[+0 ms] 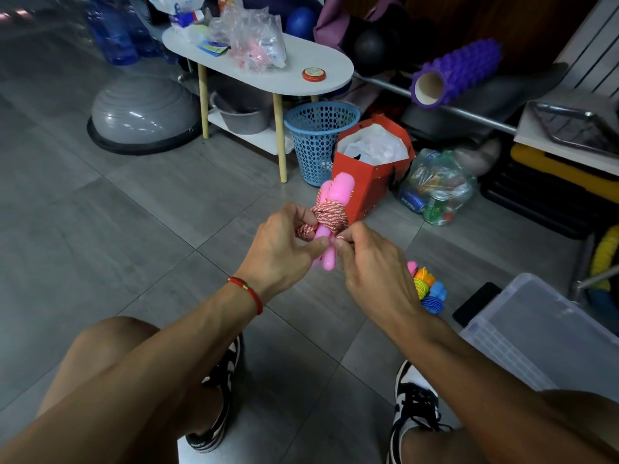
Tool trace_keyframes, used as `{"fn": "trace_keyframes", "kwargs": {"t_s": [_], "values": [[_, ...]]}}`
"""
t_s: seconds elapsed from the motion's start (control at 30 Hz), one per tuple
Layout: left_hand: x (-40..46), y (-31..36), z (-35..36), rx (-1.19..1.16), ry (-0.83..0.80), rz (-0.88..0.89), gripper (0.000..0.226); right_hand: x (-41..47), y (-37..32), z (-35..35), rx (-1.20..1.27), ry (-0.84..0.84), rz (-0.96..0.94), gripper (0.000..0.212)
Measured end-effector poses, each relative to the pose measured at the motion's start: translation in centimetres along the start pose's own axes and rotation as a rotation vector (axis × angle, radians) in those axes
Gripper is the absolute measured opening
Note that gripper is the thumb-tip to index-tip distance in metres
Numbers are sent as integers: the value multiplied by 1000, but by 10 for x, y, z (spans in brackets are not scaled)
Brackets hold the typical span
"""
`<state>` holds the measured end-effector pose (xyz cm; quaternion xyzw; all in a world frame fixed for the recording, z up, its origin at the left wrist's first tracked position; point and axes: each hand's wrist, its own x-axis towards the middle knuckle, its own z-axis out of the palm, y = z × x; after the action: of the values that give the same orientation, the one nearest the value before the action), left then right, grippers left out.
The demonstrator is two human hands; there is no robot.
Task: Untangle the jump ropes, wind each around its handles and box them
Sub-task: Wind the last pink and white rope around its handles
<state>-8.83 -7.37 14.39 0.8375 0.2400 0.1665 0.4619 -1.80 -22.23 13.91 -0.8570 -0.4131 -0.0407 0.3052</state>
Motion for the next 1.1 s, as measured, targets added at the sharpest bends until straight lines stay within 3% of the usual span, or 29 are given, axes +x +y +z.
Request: {"fn": "trace_keyframes", "kwargs": {"t_s": [0.3, 0.5, 0.7, 1.1], "values": [[-3, 1, -4, 19, -24, 18, 31, 3, -8, -12, -182, 16, -320, 17], [-7, 11, -6, 146, -7, 112, 26, 7, -7, -6, 79, 2, -138, 13], [-5, 7, -4, 118, -25, 134, 23, 13, 2, -1, 199, -7, 8, 11], [1, 3, -2, -86, -87, 28, 60, 10, 4, -2, 748, -23, 235, 8]]}}
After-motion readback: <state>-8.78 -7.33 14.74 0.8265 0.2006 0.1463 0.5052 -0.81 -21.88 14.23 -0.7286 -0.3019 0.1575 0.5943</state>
